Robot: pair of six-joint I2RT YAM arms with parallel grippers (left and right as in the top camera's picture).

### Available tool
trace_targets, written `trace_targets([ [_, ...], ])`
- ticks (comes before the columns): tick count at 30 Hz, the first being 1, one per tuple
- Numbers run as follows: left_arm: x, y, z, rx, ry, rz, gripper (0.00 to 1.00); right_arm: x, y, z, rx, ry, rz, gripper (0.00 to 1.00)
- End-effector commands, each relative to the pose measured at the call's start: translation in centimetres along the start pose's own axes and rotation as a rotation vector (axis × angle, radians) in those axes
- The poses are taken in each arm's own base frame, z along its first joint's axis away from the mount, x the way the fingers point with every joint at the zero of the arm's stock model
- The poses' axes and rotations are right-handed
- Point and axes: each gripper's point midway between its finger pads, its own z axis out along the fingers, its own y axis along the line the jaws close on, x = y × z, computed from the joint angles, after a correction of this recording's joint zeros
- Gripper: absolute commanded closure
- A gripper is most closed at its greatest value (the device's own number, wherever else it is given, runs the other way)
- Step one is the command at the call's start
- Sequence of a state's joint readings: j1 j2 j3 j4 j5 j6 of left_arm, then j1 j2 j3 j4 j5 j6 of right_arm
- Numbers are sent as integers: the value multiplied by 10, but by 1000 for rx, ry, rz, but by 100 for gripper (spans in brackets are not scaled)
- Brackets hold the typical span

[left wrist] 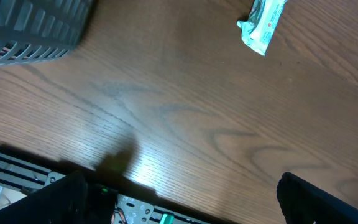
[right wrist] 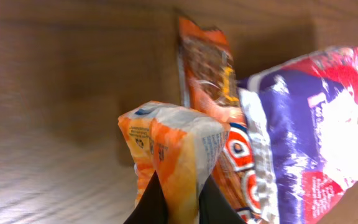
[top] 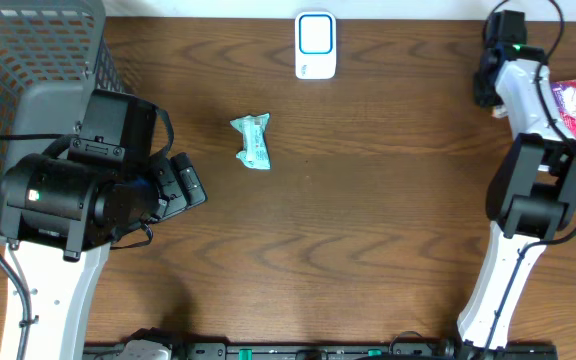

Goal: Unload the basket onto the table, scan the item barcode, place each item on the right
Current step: 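Carry the orange pack right and release it by the other items, then reach the right gripper to the green wipes pack and grasp it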

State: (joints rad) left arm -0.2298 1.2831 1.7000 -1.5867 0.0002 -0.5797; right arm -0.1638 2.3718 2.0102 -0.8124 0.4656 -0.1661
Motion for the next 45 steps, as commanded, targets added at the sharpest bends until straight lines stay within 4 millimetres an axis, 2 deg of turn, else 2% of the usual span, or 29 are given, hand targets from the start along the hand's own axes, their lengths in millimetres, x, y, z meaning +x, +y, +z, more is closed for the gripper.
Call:
trace_targets([
  [1, -2, 2, 0, -13, -5, -9, 2, 8, -16, 4, 4, 20, 45, 72],
  [2, -2, 2, 0, -13, -5, -9, 2, 8, -16, 4, 1, 20, 49, 46],
  [3, -2, 2, 0, -13, -5, -9, 2, 8, -14, 4, -7, 19, 48, 27],
  [5, -2, 2, 0, -13, -5, -9, 2, 7, -10, 2, -16, 17, 41, 16],
  [6, -2, 2, 0, -13, -5, -9, 2, 6, -7, 1, -17, 14, 36, 5],
  [7, -2, 2, 0, -13, -5, -9, 2, 5, -6, 0, -15, 12, 34, 1],
  [10, -2, 2, 0, -13, -5, -9, 2, -4, -2, -10, -18, -16, 31, 2],
  [13, -2, 2, 0, -13, -5, -9, 2, -20, 4, -30, -22, -68, 24, 6],
  [17, -2, 2, 0, -13, -5, -9, 2, -46, 20, -72, -43, -166, 24, 9],
  [19, -2, 2, 0, -13, -5, -9, 2, -58, 39, -98, -96, -223, 24, 11],
  [21, -2, 2, 0, -13, -5, -9, 2, -63, 73, -124, -215, -264, -11, 12],
  [23, -2, 2, 0, -13, -5, -9, 2, -58, 123, -152, -422, -276, -81, 11],
  [24, -2, 2, 0, -13, -5, -9, 2, -49, 157, -171, -574, -265, -119, 15],
  [28, -2, 2, 0, -13, -5, -9, 2, -9, 268, -253, -1136, -203, -233, 16],
  [29, -2, 2, 0, -13, -5, -9, 2, -1, 288, -270, -1230, -197, -270, 16],
  [31, -2, 2, 0, -13, -5, -9, 2, 16, 323, -290, -1325, -186, -336, 18],
  [33, -2, 2, 0, -13, -5, -9, 2, 30, 357, -296, -1327, -159, -364, 18],
  [36, -2, 2, 0, -13, -5, -9, 2, 48, 398, -291, -1229, -100, -331, 19],
  [38, -2, 2, 0, -13, -5, -9, 2, 59, 417, -283, -1131, -76, -294, 20],
  [40, -2, 2, 0, -13, -5, -9, 2, 67, 428, -284, -1066, -79, -284, 20],
  [42, -2, 2, 0, -13, -5, -9, 2, 76, 440, -292, -1030, -98, -297, 21],
  [45, -2, 2, 0, -13, -5, -9, 2, 87, 462, -315, -1056, -144, -334, 24],
])
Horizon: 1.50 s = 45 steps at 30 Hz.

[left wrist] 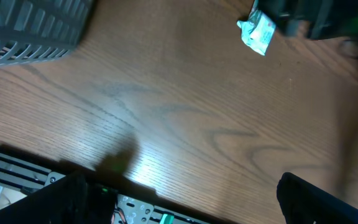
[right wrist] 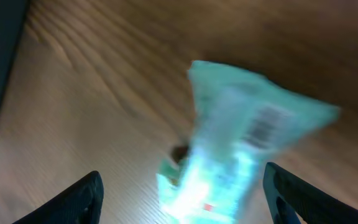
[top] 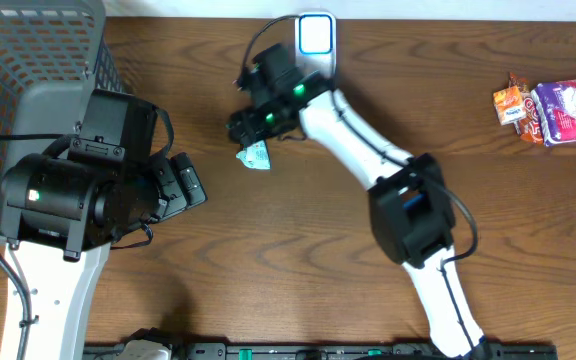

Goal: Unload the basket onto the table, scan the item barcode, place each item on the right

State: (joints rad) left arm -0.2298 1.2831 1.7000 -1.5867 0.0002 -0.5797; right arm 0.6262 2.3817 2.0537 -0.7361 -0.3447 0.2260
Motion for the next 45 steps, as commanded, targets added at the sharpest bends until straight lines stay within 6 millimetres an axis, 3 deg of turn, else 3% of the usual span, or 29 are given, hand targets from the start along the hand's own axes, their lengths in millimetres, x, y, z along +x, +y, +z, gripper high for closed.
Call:
trace_targets([
  [1, -2, 2, 0, -13, -5, -9, 2, -7, 13, 4, 70, -52, 28, 25],
  [11, -2, 2, 0, -13, -5, -9, 2, -4, -10, 4, 457, -156, 23, 31],
  [22, -2, 2, 0, -13, -5, -9, 2, 36, -33, 30, 506, -94, 38, 32],
  [27, -2, 2, 0, -13, -5, -9, 2, 45, -48, 28, 554, -71, 59, 46],
  [30, -2, 2, 0, -13, -5, -9, 2, 47, -52, 21, 557, -61, 103, 57],
  [37, -2, 2, 0, -13, -5, -9, 2, 48, -57, -13, 547, -17, 142, 54],
  [45, -2, 2, 0, -13, -5, -9, 2, 47, -74, -71, 575, -3, 236, 55],
])
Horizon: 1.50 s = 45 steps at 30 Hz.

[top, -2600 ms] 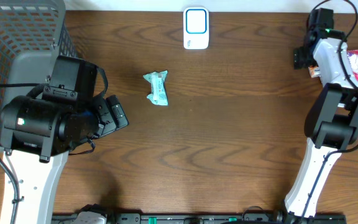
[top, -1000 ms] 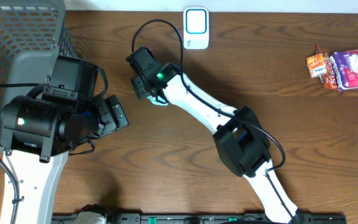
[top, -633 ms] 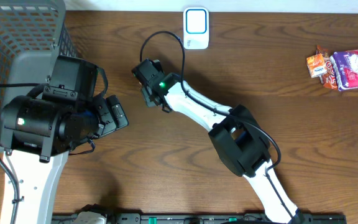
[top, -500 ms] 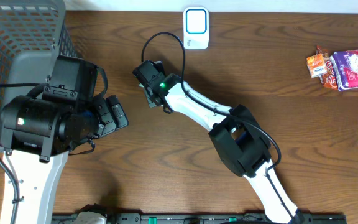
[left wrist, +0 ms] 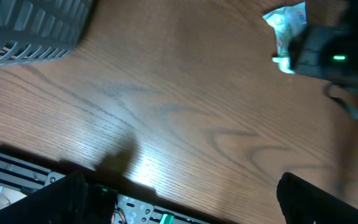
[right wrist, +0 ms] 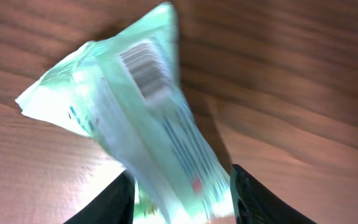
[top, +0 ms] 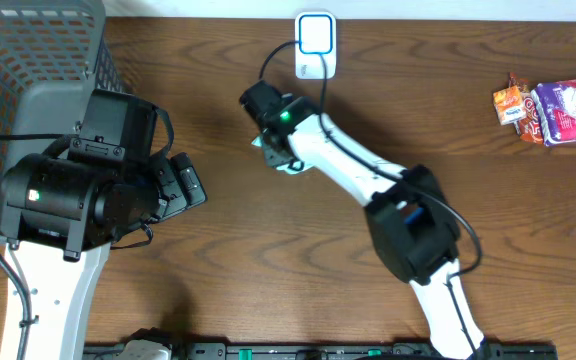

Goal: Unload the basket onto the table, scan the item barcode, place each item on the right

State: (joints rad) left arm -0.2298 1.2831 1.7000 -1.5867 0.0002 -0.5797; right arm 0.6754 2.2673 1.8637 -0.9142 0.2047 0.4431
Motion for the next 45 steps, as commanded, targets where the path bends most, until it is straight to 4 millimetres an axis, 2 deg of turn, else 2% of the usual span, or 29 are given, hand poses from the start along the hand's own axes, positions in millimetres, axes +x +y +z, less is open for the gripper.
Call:
trace_targets([
  [1, -2, 2, 0, -13, -5, -9, 2, -17, -17, -36, -27, -50, 84, 52],
  [2, -2, 2, 0, -13, -5, -9, 2, -17, -16, -38, -44, -46, 87, 48],
  [4, -2, 2, 0, -13, -5, -9, 2, -19, -9, -40, -93, -45, 75, 45],
  [8, -2, 2, 0, -13, -5, -9, 2, -21, 14, -39, -159, -69, -66, 46],
  [11, -2, 2, 0, -13, -5, -9, 2, -18, 22, -34, -129, -85, -120, 46],
  [17, -2, 2, 0, -13, -5, -9, 2, -13, 21, -25, 18, -120, -172, 48],
  [21, -2, 2, 0, -13, -5, -9, 2, -5, 27, -15, 35, -103, -243, 48],
  [24, -2, 2, 0, -13, -5, -9, 2, -1, 30, -1, 48, -92, -255, 48],
  [30, -2, 2, 0, -13, -5, -9, 2, 6, 23, 25, 111, -68, -266, 50],
  [34, -2, 2, 0, -13, -5, -9, 2, 8, 22, 36, 130, -62, -269, 58],
  [40, -2, 2, 0, -13, -5, -9, 2, 8, 16, 38, 134, -49, -257, 83],
  [43, -2, 2, 0, -13, -5, -9, 2, 11, 17, 41, 81, -20, -241, 95],
  [45, -2, 2, 0, -13, -5, -9, 2, 12, 18, 44, 7, 13, -216, 99],
])
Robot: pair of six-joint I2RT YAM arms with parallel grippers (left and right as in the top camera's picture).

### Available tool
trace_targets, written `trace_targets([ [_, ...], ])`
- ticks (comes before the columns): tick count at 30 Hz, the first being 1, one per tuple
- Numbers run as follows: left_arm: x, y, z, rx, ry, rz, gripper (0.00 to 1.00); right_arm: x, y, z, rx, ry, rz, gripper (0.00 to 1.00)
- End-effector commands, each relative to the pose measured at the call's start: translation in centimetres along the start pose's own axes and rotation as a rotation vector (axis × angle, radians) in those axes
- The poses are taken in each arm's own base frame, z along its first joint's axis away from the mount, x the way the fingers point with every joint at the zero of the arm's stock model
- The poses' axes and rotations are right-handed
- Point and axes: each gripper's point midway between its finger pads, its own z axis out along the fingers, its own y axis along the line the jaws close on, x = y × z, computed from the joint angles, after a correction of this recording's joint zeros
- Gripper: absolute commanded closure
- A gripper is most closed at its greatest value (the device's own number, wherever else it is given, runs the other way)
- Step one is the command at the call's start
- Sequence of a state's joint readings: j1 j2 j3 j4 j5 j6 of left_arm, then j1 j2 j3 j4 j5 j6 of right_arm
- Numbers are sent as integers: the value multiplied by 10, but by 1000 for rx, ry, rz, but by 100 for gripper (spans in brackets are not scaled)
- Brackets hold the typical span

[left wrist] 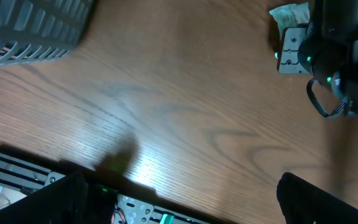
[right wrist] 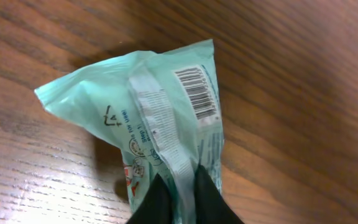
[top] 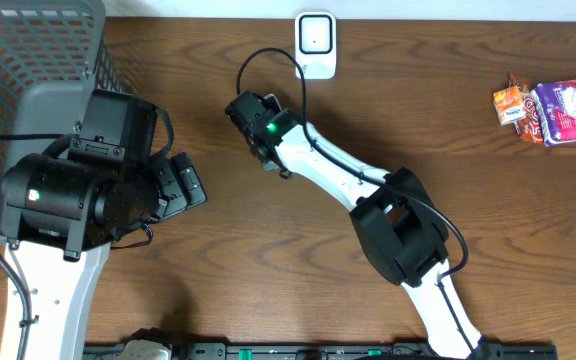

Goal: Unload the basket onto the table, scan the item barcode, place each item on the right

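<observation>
A mint-green snack packet (right wrist: 148, 112) lies on the wooden table (top: 268, 260), its barcode (right wrist: 197, 93) facing up in the right wrist view. My right gripper (right wrist: 179, 177) is shut on the packet's raised middle seam. Overhead, the right gripper (top: 253, 115) covers the packet, just below and left of the white scanner (top: 315, 45) at the far edge. The left wrist view shows a corner of the packet (left wrist: 289, 14) beside the right arm. My left gripper (left wrist: 185, 205) hangs open and holds nothing, low at the table's left.
A grey wire basket (top: 28, 60) fills the far left corner. An orange packet (top: 509, 102) and a purple-and-pink packet (top: 568, 108) lie at the far right edge. The right arm (top: 348, 185) stretches across the table's middle.
My right gripper was open astride the green packet; now it is shut on the packet's seam. Its head sits slightly further left overhead. The left arm has not moved.
My right gripper was shut on an orange packet by the pile at the far right. Then that packet lay in the pile and the gripper was open over the green packet mid-table. Then its fingers straddled the packet, and now they pinch it.
</observation>
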State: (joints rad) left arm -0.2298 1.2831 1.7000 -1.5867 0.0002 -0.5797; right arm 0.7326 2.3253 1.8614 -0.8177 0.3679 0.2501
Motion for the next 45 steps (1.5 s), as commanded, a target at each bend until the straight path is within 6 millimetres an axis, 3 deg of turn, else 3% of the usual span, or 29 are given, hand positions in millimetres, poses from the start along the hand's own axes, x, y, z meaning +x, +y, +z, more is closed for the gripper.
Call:
trace_targets([
  [1, -2, 2, 0, -13, -5, -9, 2, 21, 15, 23, -168, 111, 31, 99],
  [6, -2, 2, 0, -13, -5, -9, 2, 21, 21, 17, -539, 184, 64, 99],
  [11, -2, 2, 0, -13, -5, -9, 2, 9, 6, -30, -1103, 157, 121, 99],
  [14, -2, 2, 0, -13, -5, -9, 2, 6, -18, -51, -1290, 78, 119, 99],
  [17, -2, 2, 0, -13, -5, -9, 2, 15, -42, -47, -1296, 73, 138, 99],
  [20, -2, 2, 0, -13, -5, -9, 2, 22, -54, -44, -1325, 66, 174, 99],
  [32, -2, 2, 0, -13, -5, -9, 2, 17, -80, -81, -1710, -183, 327, 99],
  [45, -2, 2, 0, -13, -5, -9, 2, 23, -79, -69, -1644, -161, 301, 99],
])
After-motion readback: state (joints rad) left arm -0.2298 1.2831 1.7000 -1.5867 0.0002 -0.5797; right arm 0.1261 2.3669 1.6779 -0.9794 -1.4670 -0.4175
